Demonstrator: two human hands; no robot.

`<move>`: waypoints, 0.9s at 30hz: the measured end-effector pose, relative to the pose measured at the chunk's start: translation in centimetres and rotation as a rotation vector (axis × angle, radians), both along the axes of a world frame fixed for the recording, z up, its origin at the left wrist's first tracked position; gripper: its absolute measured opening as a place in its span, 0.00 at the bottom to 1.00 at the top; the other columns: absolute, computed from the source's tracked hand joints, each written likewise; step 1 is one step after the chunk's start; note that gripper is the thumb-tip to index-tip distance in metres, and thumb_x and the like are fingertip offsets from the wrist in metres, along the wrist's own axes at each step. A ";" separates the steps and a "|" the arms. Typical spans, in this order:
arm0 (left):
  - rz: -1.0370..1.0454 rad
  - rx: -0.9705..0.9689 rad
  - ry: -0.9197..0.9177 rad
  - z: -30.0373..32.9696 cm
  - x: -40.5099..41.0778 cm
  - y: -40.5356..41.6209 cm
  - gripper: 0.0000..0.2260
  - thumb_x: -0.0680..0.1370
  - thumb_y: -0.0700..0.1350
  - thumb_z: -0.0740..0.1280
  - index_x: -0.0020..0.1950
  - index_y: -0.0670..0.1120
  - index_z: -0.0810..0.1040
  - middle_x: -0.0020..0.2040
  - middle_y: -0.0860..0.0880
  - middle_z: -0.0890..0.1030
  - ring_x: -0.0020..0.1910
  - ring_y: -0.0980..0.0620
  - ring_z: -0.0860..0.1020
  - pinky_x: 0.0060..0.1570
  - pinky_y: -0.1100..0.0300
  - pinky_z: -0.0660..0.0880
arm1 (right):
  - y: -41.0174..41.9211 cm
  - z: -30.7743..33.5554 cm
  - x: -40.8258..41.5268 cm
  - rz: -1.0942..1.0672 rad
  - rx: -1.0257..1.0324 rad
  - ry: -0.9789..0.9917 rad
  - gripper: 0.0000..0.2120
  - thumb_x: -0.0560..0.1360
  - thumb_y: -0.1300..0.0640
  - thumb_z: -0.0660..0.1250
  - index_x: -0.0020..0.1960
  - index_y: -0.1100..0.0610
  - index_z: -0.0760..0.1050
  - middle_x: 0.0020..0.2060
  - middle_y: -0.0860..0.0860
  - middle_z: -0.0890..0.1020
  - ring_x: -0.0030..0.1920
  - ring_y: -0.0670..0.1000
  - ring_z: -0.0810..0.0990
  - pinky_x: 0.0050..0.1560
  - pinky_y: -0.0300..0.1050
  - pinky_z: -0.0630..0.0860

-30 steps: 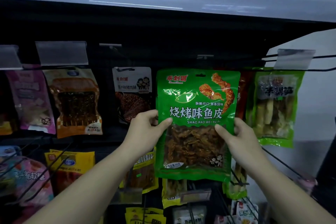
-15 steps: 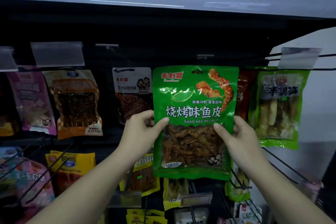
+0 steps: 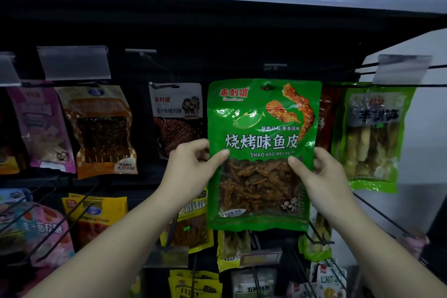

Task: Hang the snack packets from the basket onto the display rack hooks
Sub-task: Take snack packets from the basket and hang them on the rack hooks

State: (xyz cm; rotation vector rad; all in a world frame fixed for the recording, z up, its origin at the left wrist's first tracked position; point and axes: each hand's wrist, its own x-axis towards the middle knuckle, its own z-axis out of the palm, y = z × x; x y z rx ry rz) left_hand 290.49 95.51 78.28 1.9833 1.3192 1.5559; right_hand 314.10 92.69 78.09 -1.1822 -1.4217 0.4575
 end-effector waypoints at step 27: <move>0.258 -0.138 0.115 -0.3 0.0 9.4 0.19 0.75 0.59 0.68 0.48 0.42 0.82 0.41 0.43 0.83 0.43 0.44 0.80 0.45 0.49 0.77 | 10.8 -0.9 -1.5 -0.055 -0.150 -0.103 0.08 0.78 0.52 0.65 0.53 0.55 0.72 0.41 0.43 0.77 0.47 0.51 0.76 0.48 0.41 0.66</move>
